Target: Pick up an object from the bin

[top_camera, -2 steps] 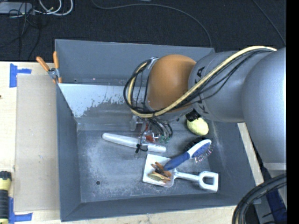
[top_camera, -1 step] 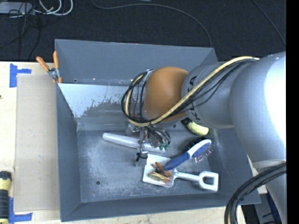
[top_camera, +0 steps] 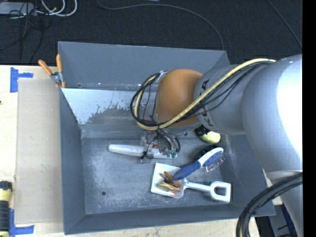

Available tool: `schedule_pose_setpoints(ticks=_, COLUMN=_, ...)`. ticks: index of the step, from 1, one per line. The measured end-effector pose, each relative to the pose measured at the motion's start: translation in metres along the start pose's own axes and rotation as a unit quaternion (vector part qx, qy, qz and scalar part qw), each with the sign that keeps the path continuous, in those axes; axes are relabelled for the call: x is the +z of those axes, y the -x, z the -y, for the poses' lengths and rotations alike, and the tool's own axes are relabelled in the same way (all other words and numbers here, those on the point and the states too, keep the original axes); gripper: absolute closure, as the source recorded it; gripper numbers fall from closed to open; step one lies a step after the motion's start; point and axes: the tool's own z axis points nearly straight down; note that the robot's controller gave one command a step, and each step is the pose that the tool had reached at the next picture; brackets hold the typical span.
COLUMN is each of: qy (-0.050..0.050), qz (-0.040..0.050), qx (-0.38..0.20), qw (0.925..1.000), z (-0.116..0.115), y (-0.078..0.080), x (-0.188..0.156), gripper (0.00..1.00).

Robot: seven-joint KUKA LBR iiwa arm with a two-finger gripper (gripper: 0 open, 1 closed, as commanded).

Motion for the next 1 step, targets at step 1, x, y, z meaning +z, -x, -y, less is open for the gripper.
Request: schedule_pose_setpoints(ticks=1, qy=0.0, qz=0.0, qx=0.0, qw=1.0, z=0.0, y=0.0, x=0.0, gripper=1.0)
